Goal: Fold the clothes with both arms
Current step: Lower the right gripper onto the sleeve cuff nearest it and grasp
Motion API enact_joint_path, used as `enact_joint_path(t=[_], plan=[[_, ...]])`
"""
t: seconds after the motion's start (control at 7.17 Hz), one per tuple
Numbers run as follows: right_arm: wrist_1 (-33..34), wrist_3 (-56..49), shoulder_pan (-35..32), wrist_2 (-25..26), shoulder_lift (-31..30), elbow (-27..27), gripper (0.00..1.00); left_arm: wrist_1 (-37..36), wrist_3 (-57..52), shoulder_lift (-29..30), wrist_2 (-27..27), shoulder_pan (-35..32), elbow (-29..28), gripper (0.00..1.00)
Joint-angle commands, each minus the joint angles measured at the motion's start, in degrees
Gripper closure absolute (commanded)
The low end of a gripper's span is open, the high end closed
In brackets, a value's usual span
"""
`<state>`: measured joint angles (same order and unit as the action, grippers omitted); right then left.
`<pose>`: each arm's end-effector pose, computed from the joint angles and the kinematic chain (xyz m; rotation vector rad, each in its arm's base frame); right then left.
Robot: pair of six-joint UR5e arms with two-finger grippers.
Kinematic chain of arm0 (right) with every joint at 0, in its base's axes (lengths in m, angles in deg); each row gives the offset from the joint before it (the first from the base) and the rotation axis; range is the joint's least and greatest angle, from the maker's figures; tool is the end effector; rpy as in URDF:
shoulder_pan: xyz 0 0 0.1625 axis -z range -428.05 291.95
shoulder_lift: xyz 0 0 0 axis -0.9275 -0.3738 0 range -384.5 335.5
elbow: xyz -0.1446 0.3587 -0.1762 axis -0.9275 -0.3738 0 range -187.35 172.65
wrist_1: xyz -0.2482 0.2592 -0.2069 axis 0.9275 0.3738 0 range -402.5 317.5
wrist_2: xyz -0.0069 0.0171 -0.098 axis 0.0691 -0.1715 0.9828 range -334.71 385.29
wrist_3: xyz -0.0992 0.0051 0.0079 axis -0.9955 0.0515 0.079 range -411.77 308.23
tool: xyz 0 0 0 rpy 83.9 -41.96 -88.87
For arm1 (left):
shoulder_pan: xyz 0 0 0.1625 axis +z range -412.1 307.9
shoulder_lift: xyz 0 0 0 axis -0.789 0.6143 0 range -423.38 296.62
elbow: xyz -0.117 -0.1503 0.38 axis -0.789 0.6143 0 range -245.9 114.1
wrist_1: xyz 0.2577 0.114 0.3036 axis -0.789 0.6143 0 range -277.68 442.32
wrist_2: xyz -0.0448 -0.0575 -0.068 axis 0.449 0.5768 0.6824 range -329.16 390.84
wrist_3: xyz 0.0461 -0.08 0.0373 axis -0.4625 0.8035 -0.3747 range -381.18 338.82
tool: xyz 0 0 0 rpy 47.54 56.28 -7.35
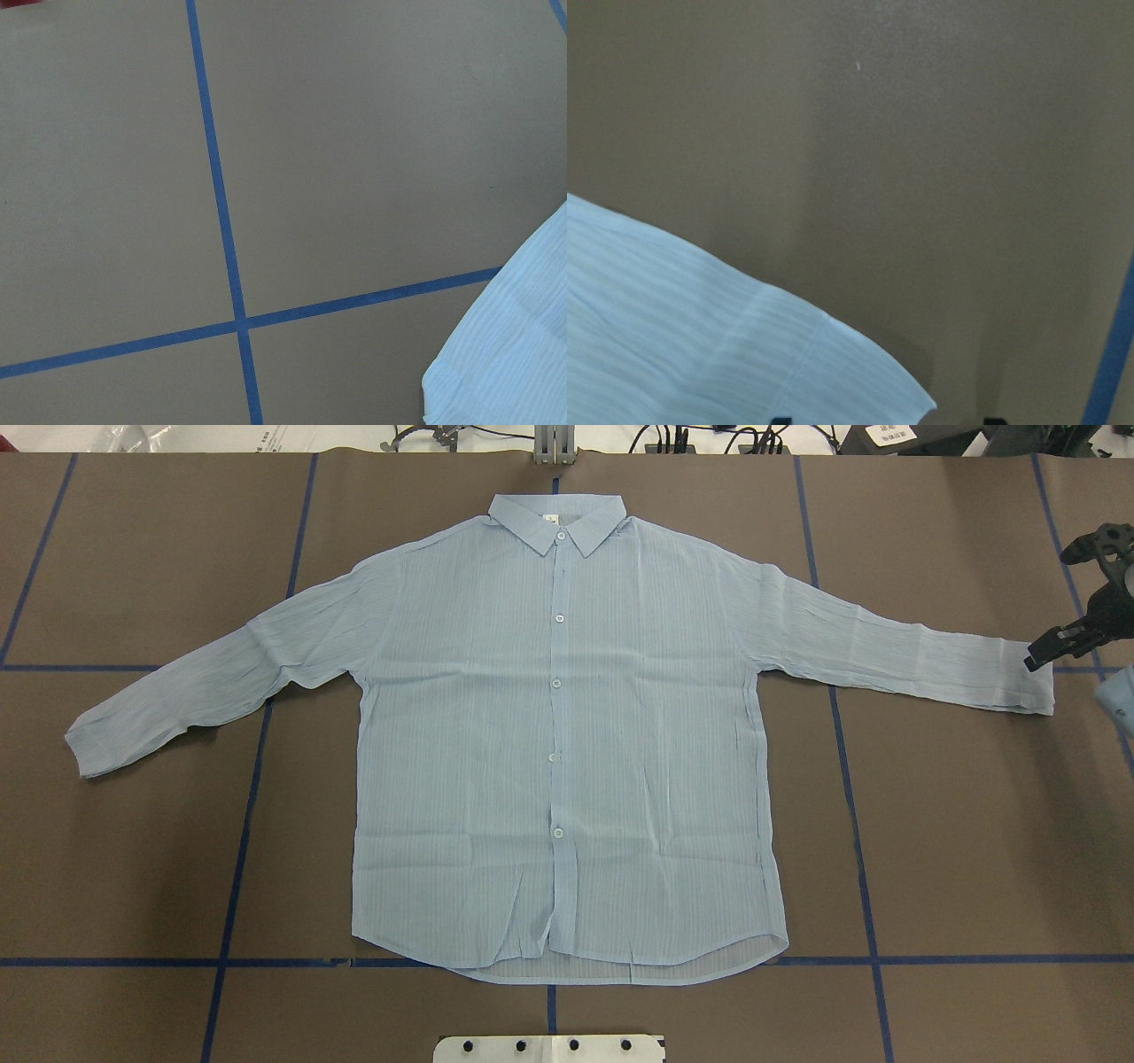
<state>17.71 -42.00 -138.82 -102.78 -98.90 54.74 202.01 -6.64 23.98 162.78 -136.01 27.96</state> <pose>-0.1350 -0.6054 0.7004 0.1195 -0.7135 -0.2591 -0.0137 -0.5003 0.5911 0.3784 0.7932 0.0593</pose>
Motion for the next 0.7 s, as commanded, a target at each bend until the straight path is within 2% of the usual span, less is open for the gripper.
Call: enact_joint_path(t=[0.0, 0.28, 0.56], plan=[[0.1, -0.7, 0.0, 0.8, 0.1, -0.4, 0.34, 0.0, 0.0, 0.0, -0.1, 0.0, -0.1, 0.00], [0.1, -0.7, 0.0, 1.5, 1.9, -2.1, 0.38, 0.0, 0.0, 0.0, -0.1, 0.1, 0.0, 0.00], [0.1, -0.6, 0.0, 1.4, 2.3, -2.8, 0.60, 0.0, 0.0, 0.0, -0.1, 0.0, 0.0, 0.00]])
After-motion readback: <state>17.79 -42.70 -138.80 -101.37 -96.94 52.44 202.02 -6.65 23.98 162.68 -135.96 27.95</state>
